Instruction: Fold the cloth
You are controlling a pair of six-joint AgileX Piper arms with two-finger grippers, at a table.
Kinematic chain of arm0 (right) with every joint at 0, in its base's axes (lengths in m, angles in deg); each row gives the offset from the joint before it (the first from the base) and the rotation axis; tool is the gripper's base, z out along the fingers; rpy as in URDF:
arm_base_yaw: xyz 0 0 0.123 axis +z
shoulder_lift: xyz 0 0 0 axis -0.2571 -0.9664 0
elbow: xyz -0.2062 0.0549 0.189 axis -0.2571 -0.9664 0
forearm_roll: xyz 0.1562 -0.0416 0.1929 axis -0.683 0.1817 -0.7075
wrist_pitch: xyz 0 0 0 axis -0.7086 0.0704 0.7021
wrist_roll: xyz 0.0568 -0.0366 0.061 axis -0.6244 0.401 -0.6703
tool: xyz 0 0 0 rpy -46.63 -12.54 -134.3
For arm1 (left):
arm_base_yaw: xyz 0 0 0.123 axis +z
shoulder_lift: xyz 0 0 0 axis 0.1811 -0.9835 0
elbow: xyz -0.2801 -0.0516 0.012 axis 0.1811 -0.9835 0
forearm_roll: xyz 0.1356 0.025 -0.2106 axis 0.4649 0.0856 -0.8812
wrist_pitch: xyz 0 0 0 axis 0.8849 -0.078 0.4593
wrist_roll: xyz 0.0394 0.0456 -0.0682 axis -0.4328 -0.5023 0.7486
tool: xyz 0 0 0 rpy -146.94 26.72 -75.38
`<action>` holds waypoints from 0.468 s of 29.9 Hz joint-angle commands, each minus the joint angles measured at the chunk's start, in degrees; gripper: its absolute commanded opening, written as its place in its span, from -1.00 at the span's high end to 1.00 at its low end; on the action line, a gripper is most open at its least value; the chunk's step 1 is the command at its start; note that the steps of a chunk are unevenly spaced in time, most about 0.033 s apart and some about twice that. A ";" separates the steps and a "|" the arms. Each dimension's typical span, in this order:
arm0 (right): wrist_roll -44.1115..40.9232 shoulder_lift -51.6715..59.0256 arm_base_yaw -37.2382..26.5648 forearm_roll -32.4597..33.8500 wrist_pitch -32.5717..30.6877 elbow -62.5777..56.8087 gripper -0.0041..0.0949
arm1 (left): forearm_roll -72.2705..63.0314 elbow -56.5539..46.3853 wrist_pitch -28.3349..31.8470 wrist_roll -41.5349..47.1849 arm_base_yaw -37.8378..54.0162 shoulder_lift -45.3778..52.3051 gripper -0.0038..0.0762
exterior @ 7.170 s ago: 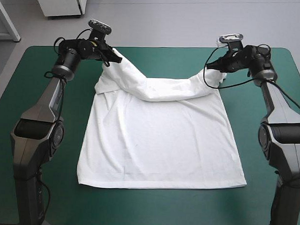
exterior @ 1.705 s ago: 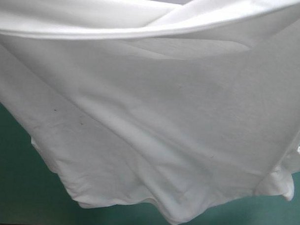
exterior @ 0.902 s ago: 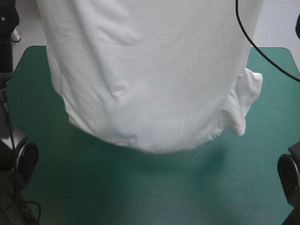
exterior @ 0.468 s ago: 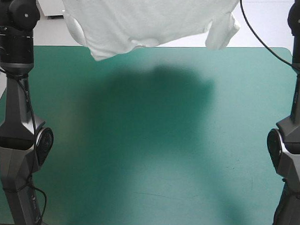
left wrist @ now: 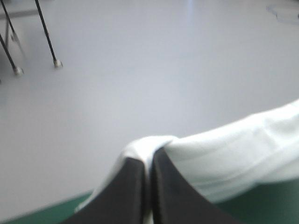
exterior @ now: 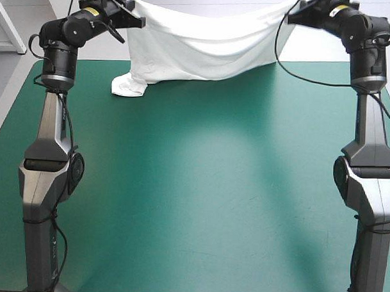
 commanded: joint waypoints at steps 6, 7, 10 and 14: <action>-3.33 4.74 -0.72 1.25 -15.23 1.69 0.95 | 1.46 0.94 -22.45 11.12 -0.13 4.71 0.90; -4.19 5.00 -0.72 0.93 -15.43 1.56 0.96 | -0.33 0.24 -22.31 12.63 -0.13 5.38 0.90; -6.42 7.49 -0.72 0.80 -15.43 0.11 0.96 | -4.84 0.12 -22.47 14.04 -0.13 6.57 0.90; -6.60 11.21 -0.72 0.42 -15.43 -7.28 0.96 | -5.88 -0.83 -22.58 15.12 -0.21 8.59 0.90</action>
